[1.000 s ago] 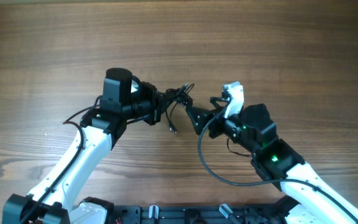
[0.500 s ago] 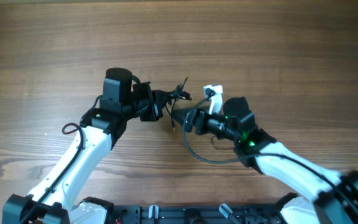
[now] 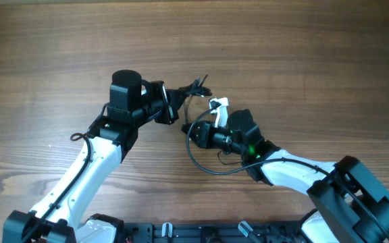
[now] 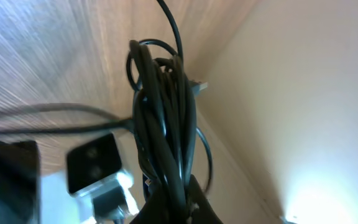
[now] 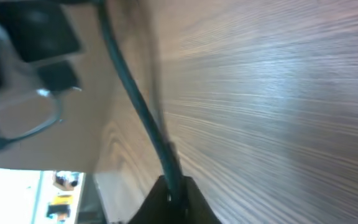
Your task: Untangle cables
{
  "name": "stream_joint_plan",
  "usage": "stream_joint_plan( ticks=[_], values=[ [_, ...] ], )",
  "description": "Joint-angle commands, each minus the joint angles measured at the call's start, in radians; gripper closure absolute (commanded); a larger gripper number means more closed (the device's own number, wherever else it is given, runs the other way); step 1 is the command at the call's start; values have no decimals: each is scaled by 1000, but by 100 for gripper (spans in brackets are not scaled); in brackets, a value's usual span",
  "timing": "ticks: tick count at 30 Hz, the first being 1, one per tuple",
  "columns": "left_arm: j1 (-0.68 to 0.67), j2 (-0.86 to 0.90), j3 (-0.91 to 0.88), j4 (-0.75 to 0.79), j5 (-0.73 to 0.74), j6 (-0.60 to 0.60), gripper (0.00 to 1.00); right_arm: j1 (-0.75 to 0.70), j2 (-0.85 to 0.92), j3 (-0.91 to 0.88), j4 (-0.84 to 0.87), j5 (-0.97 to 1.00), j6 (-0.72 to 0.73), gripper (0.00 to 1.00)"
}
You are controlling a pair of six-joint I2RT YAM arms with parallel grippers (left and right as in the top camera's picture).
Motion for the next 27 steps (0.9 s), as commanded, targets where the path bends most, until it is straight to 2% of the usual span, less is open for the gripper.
stream_joint_plan(
  ticks=[1,10,11,13,17,18,21,22,24,27],
  values=[
    [48,-8,11,21,31,-157,96,-5,16,2,-118,87,-63,95],
    [220,-9,11,22,89,-153,96,-139,-3,2,-327,-9,-62,93],
    [246,-8,11,22,89,-153,96,-166,-8,2,-379,-32,-62,86],
    [268,-8,11,21,89,-150,96,-189,-10,2,-414,-63,-62,78],
    [291,-8,11,18,61,-75,96,-203,-10,2,-429,-83,-62,76],
    [291,-8,11,18,54,-60,96,-203,-10,2,-428,-83,-62,73],
    [291,-8,11,13,55,-21,96,-203,-10,2,-417,-79,-63,53],
    [291,-8,11,-1,55,-21,96,-203,-10,2,-402,-80,-67,42],
    [291,-8,11,-35,55,-21,96,-203,-10,2,-349,-83,-93,27],
    [288,-8,11,-90,55,-22,96,-203,-10,2,-213,-92,-92,14]
  ],
)
